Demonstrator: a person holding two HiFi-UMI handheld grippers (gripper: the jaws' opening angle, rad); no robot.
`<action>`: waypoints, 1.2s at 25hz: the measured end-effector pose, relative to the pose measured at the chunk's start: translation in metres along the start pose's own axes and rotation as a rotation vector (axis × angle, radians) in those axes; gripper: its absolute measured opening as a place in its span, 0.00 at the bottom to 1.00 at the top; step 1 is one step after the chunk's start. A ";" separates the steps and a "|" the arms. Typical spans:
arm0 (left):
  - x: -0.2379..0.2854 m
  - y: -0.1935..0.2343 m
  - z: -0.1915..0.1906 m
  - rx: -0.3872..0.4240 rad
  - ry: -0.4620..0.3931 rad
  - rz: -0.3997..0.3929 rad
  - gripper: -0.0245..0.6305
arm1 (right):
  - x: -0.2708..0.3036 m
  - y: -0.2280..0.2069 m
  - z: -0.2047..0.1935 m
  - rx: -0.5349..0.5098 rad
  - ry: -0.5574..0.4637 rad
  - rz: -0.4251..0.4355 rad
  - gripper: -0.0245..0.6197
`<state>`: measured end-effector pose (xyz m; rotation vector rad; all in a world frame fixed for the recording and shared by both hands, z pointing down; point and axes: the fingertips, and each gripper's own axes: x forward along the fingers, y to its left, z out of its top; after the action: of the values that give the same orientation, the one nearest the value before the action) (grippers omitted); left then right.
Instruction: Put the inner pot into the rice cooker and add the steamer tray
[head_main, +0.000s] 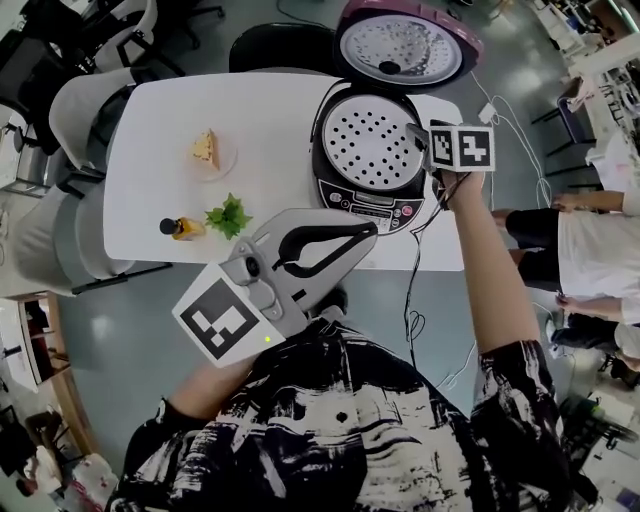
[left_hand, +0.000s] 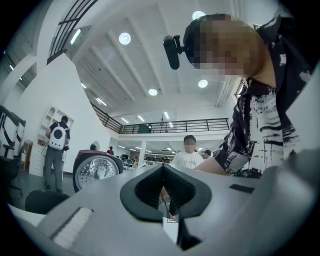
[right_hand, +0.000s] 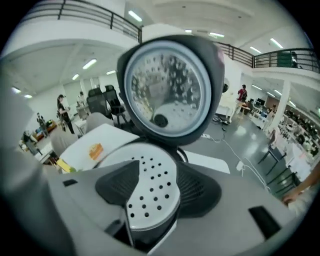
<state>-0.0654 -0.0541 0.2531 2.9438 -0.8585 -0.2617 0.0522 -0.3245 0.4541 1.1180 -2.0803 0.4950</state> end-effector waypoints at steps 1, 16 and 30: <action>0.001 0.002 0.000 0.001 0.005 0.004 0.04 | -0.017 0.008 0.013 0.007 -0.079 0.036 0.38; 0.036 0.035 0.012 0.090 0.043 0.091 0.04 | -0.261 0.131 0.028 -0.096 -0.854 0.274 0.11; 0.057 0.031 0.002 0.109 0.078 0.156 0.04 | -0.263 0.102 0.007 -0.073 -0.858 0.239 0.04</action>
<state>-0.0346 -0.1110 0.2457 2.9401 -1.1178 -0.0936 0.0620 -0.1249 0.2546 1.1591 -2.9624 0.0198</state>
